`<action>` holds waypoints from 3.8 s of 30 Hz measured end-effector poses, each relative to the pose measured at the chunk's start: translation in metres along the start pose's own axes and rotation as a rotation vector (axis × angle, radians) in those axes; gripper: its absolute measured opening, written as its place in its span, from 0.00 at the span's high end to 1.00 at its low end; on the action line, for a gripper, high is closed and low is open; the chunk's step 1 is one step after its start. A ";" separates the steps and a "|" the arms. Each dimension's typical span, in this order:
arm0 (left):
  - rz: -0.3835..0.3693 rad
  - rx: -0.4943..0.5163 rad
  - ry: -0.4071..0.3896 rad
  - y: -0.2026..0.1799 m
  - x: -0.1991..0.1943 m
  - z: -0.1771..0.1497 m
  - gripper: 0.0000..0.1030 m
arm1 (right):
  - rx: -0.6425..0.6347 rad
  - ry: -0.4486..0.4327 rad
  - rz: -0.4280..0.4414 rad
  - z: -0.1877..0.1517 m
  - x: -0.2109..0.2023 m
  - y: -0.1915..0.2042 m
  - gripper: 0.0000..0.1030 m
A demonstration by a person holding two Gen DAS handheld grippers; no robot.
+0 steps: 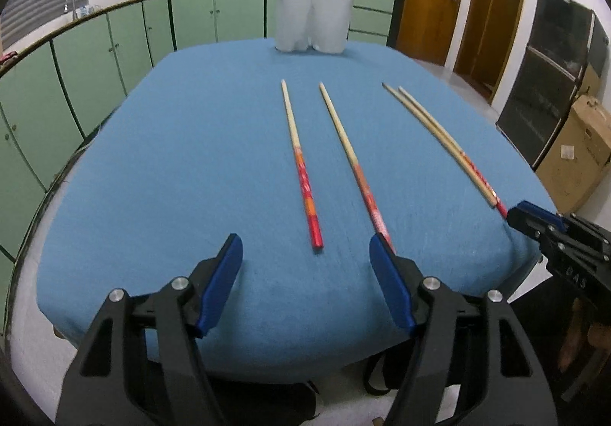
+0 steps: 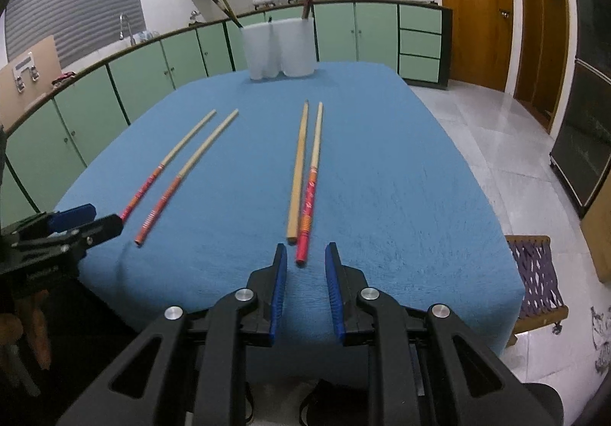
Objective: Organize utensils
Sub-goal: 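Move both open tools back over the remaining chopsticks, then grasp a red-patterned chopstick with the left tool while the right tool grasps a red-tipped chopstick, then carry the red-patterned chopstick with the left tool while the right tool carries its chopstick toward the holder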
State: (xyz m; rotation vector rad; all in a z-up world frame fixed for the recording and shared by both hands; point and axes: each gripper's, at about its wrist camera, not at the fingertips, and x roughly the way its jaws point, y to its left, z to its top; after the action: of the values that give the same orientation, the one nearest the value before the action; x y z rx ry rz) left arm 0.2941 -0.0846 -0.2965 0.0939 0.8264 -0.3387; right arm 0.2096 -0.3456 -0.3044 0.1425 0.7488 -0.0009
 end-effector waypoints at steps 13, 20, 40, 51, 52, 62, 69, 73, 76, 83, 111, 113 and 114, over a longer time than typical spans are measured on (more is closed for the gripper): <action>0.019 -0.013 -0.015 0.003 0.006 -0.009 0.62 | -0.003 -0.002 0.013 0.001 0.006 -0.009 0.94; -0.007 -0.016 -0.006 0.002 0.006 -0.002 0.95 | 0.014 -0.037 0.028 0.009 -0.008 -0.011 0.94; -0.046 -0.011 -0.237 0.015 -0.082 0.097 0.95 | -0.071 -0.242 0.050 0.098 -0.075 -0.002 0.94; -0.100 0.020 -0.236 0.018 -0.075 0.162 0.95 | -0.127 -0.244 0.088 0.178 -0.065 -0.003 0.94; -0.103 0.023 -0.237 0.019 -0.075 0.168 0.95 | -0.130 -0.240 0.090 0.185 -0.063 -0.004 0.94; -0.113 0.067 -0.217 0.024 -0.054 0.215 0.95 | -0.191 -0.183 0.111 0.237 -0.038 0.002 0.94; -0.113 0.080 -0.201 0.025 -0.041 0.238 0.95 | -0.232 -0.139 0.131 0.259 -0.022 0.012 0.94; -0.109 0.109 -0.205 0.023 -0.037 0.243 0.95 | -0.238 -0.121 0.137 0.273 -0.012 0.012 0.94; -0.112 0.119 -0.206 0.023 -0.034 0.247 0.95 | -0.232 -0.102 0.141 0.279 -0.003 0.007 0.94; -0.131 0.118 -0.193 0.027 -0.022 0.260 0.95 | -0.231 -0.081 0.148 0.287 0.010 0.004 0.94; -0.133 0.101 -0.124 0.034 -0.008 0.277 0.94 | -0.182 -0.051 0.150 0.301 0.014 -0.014 0.95; -0.135 0.099 -0.130 0.034 -0.011 0.279 0.94 | -0.185 -0.054 0.151 0.300 0.012 -0.011 0.95; -0.134 0.100 -0.131 0.034 -0.012 0.280 0.94 | -0.190 -0.057 0.149 0.301 0.010 -0.011 0.95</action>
State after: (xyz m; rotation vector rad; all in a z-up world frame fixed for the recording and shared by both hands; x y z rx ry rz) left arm 0.4950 -0.1091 -0.0997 0.1083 0.6873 -0.5077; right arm 0.4208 -0.3945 -0.0952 0.0169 0.6762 0.2063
